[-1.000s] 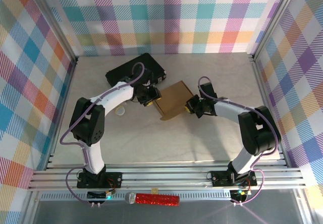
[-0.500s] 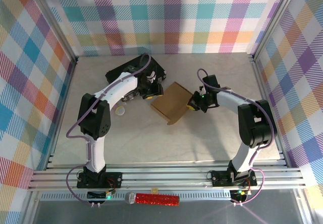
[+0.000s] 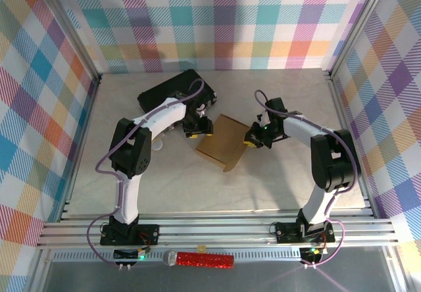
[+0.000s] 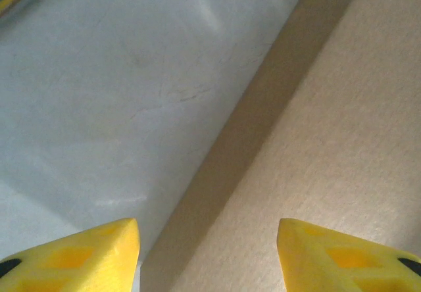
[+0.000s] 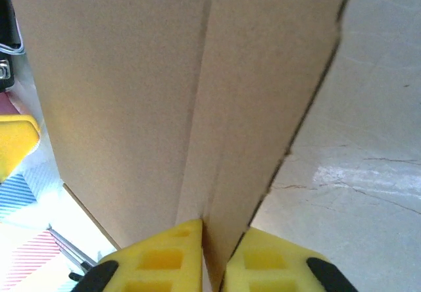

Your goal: Fold the paper box

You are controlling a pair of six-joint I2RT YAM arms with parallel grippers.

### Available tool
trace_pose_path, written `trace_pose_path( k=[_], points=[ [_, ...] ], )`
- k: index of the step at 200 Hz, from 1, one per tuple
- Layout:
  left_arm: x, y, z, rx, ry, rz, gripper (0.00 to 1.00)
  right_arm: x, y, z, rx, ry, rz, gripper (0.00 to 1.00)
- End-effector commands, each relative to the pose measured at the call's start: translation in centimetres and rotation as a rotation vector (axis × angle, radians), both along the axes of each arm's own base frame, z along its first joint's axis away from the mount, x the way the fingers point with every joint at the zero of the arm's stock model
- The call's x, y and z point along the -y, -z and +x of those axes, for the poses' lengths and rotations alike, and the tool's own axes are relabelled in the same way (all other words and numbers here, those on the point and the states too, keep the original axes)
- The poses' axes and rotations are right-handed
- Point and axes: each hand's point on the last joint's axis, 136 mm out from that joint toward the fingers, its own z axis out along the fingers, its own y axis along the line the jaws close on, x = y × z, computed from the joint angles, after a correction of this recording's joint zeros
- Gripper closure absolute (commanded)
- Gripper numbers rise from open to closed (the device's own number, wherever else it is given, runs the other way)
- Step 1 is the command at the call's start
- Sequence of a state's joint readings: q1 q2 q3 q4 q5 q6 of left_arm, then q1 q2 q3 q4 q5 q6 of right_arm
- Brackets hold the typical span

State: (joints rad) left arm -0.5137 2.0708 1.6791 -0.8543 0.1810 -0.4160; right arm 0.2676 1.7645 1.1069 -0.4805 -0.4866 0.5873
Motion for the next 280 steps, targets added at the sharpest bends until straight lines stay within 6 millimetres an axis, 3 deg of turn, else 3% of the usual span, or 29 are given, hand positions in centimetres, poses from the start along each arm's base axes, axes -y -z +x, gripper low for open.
trace_pose_path(
  k=[1,15,43,74,93,109,123,148,160,188,230,244,261,280],
  points=[
    [-0.2,-5.1,-0.8,0.091,-0.104,-0.051,0.41,0.4,-1.4,0.5,0.016,0.017,-0.009,0.77],
    [0.2,-6.6,-1.8,0.108,-0.16,-0.098,0.41,0.3,-1.7,0.4,-0.001,0.035,-0.004,0.66],
    [1.3,-7.7,-4.1,0.089,-0.206,-0.162,0.44,1.5,-3.5,0.7,0.038,0.096,-0.055,0.48],
    [1.5,-6.3,-5.4,0.064,-0.175,-0.108,0.47,4.1,-7.3,2.3,0.182,0.131,-0.168,0.43],
    [1.1,-5.2,-5.3,0.061,-0.138,-0.056,0.47,5.6,-8.2,4.0,0.234,0.113,-0.235,0.42],
    [0.8,-4.0,-5.3,0.046,-0.116,-0.015,0.47,6.0,-7.9,5.5,0.264,0.052,-0.277,0.49],
    [0.9,-3.2,-5.2,0.039,-0.111,-0.01,0.47,4.9,-7.3,6.7,0.286,-0.031,-0.246,0.57],
    [1.1,-1.3,-5.4,-0.002,-0.126,-0.011,0.44,3.8,-4.6,7.5,0.192,-0.113,-0.218,0.65],
    [1.3,-0.6,-5.8,-0.025,-0.151,-0.032,0.42,3.3,-4.1,7.8,0.172,-0.137,-0.19,0.63],
    [1.2,-0.5,-7.1,-0.072,-0.243,-0.075,0.39,2.7,-4.0,7.3,0.208,-0.241,-0.167,0.47],
    [1.7,-2.0,-7.1,-0.044,-0.506,-0.249,0.38,2.3,-3.2,6.8,0.275,-0.361,-0.16,0.41],
    [1.9,-3.0,-6.5,-0.02,-0.554,-0.267,0.38,3.3,-3.1,7.3,0.291,-0.347,-0.231,0.41],
    [2.4,-4.2,-6.2,-0.011,-0.585,-0.277,0.37,4.1,-4.3,8.1,0.331,-0.316,-0.274,0.4],
    [1.5,-4.5,-7.6,-0.047,-0.685,-0.232,0.36,3.8,-6.2,8.5,0.377,-0.297,-0.258,0.4]
  ],
)
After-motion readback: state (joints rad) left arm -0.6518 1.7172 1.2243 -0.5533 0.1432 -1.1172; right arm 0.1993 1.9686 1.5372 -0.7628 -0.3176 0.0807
